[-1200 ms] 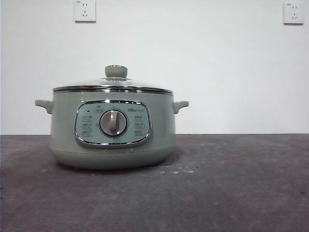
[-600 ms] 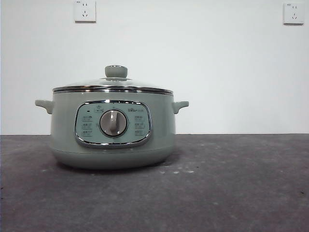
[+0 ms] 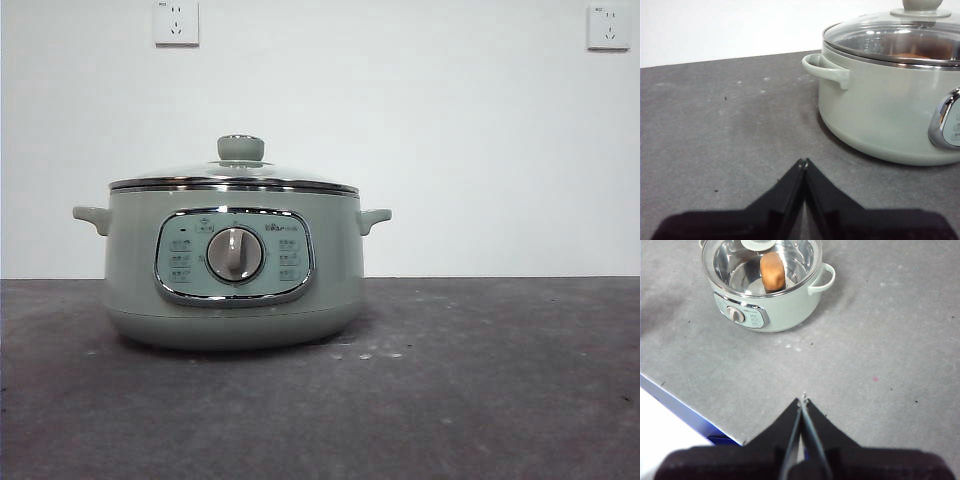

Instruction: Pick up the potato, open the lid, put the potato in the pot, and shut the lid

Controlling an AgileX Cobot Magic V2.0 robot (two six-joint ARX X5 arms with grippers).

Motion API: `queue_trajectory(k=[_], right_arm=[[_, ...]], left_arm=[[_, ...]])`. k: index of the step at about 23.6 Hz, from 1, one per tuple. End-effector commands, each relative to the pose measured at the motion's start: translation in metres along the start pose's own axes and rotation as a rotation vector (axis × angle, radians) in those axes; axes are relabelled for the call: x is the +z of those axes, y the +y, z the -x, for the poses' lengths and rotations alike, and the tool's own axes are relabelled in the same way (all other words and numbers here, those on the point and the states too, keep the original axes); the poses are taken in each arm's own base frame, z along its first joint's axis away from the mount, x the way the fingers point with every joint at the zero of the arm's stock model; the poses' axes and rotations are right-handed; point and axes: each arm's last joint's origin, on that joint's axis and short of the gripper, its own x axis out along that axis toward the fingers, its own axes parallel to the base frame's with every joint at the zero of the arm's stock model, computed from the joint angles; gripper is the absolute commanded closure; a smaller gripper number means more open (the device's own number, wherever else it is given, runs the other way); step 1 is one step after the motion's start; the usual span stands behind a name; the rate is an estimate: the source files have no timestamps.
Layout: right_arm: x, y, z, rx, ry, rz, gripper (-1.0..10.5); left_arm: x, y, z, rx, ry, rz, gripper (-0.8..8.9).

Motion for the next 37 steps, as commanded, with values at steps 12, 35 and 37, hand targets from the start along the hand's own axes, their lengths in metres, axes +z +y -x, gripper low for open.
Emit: queue_trajectory(k=[12, 35, 37], right_arm=[[-0.024, -0.015, 0.029, -0.214, -0.345, -0.061, 9.5], [-0.195, -0.044, -0.164, -0.513, -0.589, -0.072, 9.5], [-0.200, -0.044, -0.170, -0.510, -0.579, -0.075, 9.5]], left_arm=[[-0.002, 0.000, -0.001, 0.006, 0.000, 0.007, 8.17], [-0.002, 0.000, -0.001, 0.006, 0.000, 0.007, 8.17], [-0.002, 0.000, -0.001, 0.006, 0.000, 0.007, 8.17]])
